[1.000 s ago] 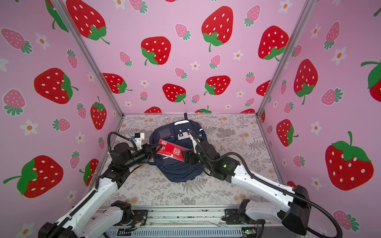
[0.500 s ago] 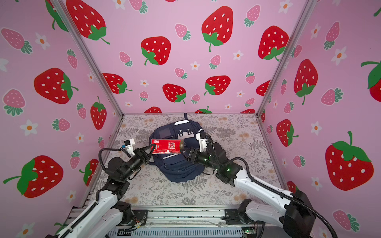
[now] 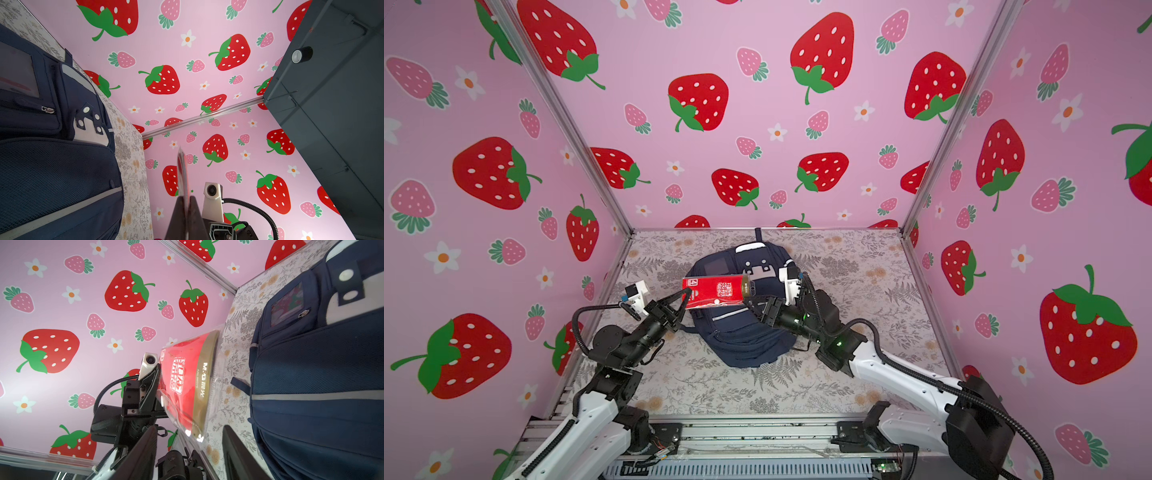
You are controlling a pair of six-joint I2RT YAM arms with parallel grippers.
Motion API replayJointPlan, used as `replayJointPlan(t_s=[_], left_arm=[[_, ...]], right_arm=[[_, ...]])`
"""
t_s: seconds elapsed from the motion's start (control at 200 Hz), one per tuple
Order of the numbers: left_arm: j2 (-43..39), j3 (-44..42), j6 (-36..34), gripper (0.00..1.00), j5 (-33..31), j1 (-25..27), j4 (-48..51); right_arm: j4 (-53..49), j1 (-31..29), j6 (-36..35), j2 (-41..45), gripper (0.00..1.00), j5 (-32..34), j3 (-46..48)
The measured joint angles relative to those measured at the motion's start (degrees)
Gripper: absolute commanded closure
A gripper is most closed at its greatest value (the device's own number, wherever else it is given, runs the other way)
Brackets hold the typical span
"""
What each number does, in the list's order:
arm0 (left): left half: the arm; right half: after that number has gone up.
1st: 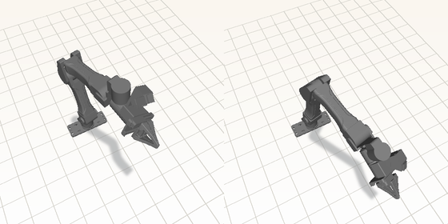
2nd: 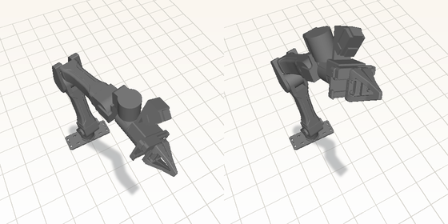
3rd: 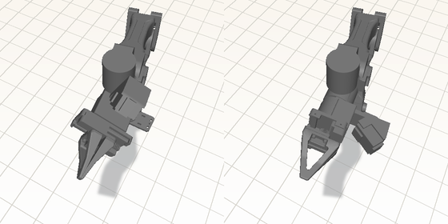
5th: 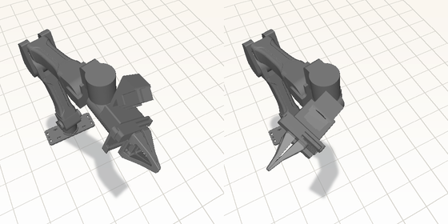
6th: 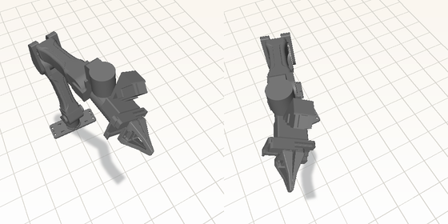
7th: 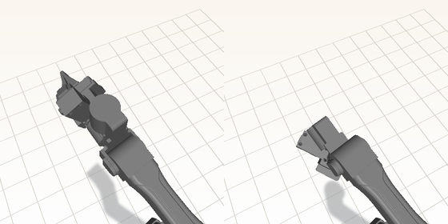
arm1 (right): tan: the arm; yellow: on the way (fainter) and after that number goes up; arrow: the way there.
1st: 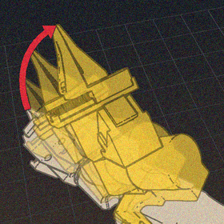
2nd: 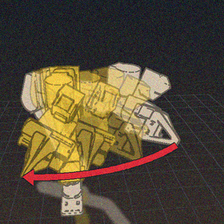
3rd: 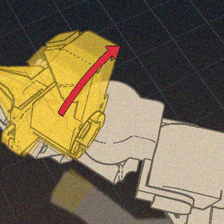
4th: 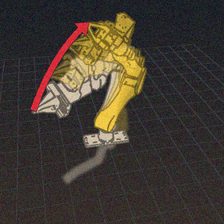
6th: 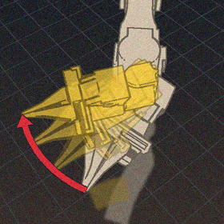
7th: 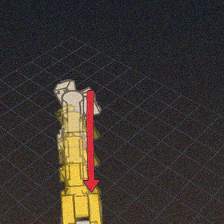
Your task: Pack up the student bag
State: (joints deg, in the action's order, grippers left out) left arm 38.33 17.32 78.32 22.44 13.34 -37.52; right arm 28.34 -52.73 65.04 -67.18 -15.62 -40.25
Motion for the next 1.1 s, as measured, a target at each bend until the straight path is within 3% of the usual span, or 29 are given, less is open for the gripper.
replayJointPlan(t_s=[0.085, 0.23, 0.455, 0.675, 0.895, 1.096], left_arm=[[0.24, 0.00, 0.02, 1.00, 0.00, 0.07, -0.02], [1.86, -0.02, 0.26, 1.00, -0.42, 0.50, -1.29], [3.13, -0.02, -0.04, 1.00, -0.79, 0.81, -1.92], [5.31, 0.07, -0.98, 1.00, -0.35, 1.01, -2.10], [7.96, 1.77, -4.72, 0.49, 3.23, 1.77, 1.90], [9.25, 7.72, -12.48, 0.40, 6.14, 2.05, 15.47]], right_arm=[[0.76, 0.04, 0.66, -1.49, 0.77, -0.50, -0.31], [1.22, 0.96, 1.07, -2.95, 0.81, -1.40, -1.27], [2.45, 3.10, 2.19, -5.25, 1.00, -3.37, -2.78], [2.45, 4.35, 2.64, -5.79, 1.00, -4.55, -2.78], [2.45, 6.38, 2.60, -5.77, 1.00, -5.60, -2.78], [2.16, 9.40, 1.95, -5.70, 1.00, -7.04, -2.78]])
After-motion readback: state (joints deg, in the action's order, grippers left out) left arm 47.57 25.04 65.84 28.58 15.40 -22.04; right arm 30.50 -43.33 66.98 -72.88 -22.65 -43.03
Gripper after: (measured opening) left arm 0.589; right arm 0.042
